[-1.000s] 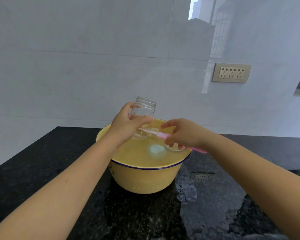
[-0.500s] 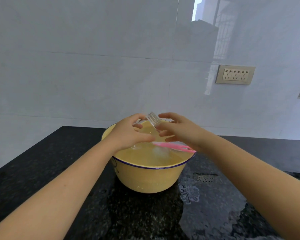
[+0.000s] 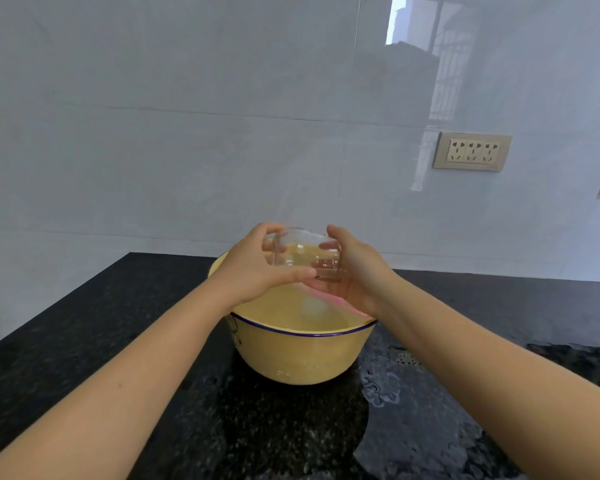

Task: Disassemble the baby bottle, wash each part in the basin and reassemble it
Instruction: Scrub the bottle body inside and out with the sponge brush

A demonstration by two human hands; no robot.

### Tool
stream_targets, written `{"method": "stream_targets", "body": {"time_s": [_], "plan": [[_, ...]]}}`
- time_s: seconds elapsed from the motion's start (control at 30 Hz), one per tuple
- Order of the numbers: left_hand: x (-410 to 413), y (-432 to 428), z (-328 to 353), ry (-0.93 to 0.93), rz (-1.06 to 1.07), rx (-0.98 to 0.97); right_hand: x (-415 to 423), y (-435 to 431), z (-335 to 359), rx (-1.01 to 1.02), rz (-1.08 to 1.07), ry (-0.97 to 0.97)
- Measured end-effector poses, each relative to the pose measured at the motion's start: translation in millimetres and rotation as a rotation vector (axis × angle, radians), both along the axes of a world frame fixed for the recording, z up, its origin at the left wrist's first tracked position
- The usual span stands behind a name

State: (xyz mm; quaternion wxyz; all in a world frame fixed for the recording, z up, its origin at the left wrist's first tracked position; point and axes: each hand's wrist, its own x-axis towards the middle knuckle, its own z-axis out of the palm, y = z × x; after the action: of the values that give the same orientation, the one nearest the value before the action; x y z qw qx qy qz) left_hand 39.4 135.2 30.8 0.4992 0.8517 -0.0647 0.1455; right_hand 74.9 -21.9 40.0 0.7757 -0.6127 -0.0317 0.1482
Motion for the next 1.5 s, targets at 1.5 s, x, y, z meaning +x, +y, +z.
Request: {"method": "stream_targets", "body": {"time_s": [1.5], "plan": [[-39.5, -46.9, -16.5, -0.714, 0.138, 0.367, -33.0, -31.8, 15.1, -0.141, 0.385, 0.004]]}}
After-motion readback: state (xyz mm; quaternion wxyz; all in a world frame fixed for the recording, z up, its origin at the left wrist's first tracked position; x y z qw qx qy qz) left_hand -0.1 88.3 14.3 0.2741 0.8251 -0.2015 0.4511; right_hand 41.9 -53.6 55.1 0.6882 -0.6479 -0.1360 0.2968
